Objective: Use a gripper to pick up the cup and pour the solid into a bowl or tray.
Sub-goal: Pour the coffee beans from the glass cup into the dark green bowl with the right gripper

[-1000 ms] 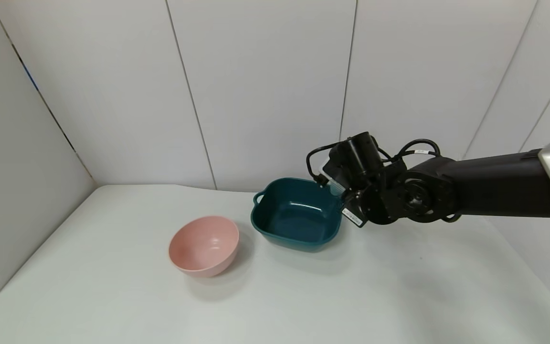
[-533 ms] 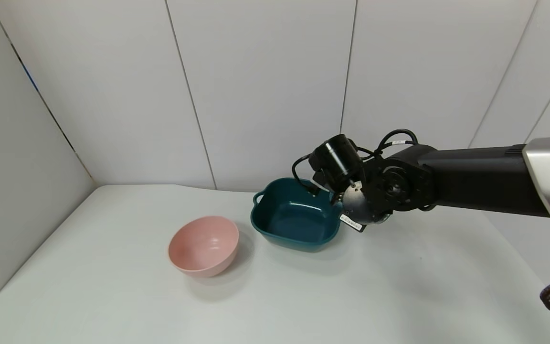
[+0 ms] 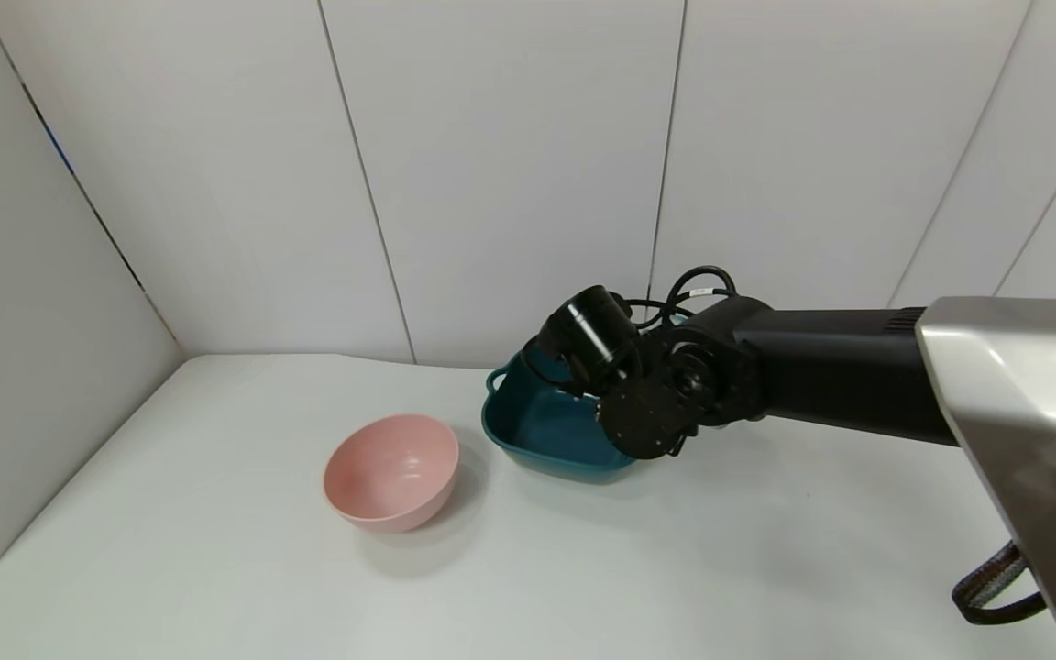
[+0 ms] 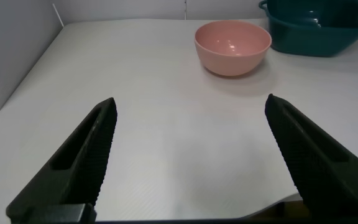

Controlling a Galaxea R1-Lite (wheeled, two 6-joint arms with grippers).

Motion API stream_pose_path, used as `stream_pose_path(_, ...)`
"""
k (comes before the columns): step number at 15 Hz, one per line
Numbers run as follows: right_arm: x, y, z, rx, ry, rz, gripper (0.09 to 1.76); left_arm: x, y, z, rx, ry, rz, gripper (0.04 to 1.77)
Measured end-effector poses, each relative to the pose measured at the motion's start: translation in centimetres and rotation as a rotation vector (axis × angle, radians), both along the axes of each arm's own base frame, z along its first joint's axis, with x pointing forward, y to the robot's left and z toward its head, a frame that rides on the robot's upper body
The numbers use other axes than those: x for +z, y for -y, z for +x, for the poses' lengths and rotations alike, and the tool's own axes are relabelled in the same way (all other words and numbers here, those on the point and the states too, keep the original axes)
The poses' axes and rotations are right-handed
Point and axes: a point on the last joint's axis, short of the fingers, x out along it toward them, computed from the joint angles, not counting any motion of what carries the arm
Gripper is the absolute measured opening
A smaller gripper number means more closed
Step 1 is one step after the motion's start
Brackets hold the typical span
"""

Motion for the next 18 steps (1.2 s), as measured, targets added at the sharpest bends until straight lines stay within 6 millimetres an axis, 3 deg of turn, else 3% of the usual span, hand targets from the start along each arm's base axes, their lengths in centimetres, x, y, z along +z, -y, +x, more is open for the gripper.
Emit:
stream_pose_path(7,-2.4,-1.3,-0.2,-0.051,0.035,-0.187,1.33,0.0,0.0,0.0,0.0,0.0,0.0,1.72)
stream_pose_path(18,-4.1,-2.7,-0.8,-0.094,0.083,-0.376,1.33,0.0,0.0,0.0,0.0,0.0,0.0,1.72)
